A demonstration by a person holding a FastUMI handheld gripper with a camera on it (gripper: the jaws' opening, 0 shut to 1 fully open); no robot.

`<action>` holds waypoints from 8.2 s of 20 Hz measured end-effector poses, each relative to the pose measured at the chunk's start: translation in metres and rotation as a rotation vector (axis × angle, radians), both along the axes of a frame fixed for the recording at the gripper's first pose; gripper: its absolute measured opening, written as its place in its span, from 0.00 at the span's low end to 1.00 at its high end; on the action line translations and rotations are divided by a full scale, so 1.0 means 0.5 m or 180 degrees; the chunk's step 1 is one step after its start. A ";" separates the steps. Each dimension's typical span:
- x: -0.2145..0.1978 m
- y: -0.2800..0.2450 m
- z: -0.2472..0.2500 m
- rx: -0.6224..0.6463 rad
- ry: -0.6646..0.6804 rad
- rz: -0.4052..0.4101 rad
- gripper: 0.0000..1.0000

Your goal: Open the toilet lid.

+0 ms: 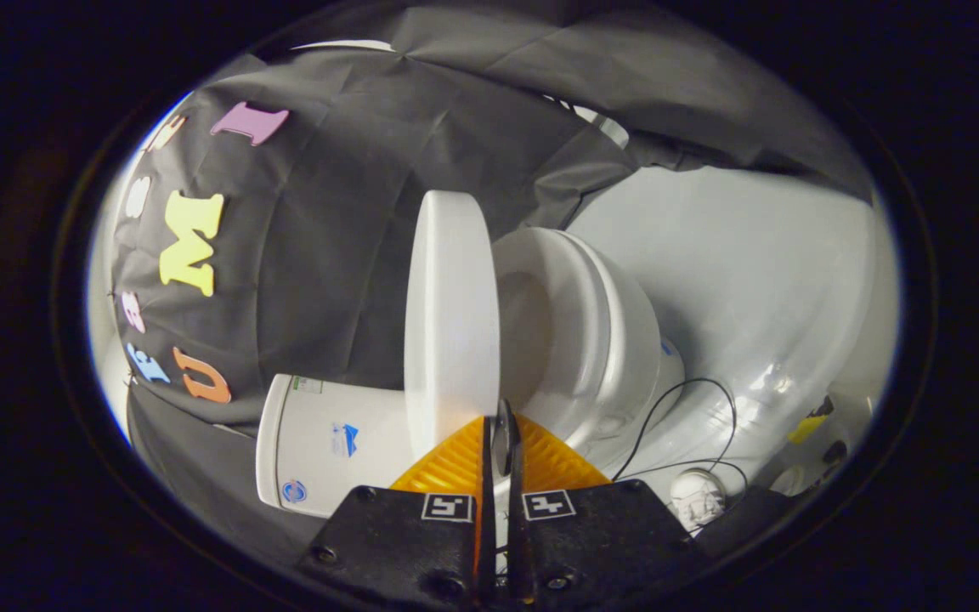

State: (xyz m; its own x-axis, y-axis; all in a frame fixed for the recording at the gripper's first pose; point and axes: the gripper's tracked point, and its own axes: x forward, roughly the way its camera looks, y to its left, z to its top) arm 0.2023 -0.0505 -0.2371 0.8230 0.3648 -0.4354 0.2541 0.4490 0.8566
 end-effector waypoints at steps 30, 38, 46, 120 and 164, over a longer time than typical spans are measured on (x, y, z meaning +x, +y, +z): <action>-0.014 0.093 0.179 -0.1039 -0.0278 0.0074 0.07; -0.013 0.130 0.218 -0.1295 -0.0325 0.0094 0.07; -0.015 0.167 0.255 -0.1538 -0.0388 0.0088 0.07; -0.076 0.541 0.488 -0.3434 -0.2022 0.0695 0.94; -0.316 -0.001 0.368 -0.3565 -0.1938 -0.0376 1.00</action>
State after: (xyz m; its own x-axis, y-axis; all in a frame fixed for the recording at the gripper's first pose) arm 0.0441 -0.0509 -0.0532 0.9990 -0.0437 0.0005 0.0437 0.9989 0.0189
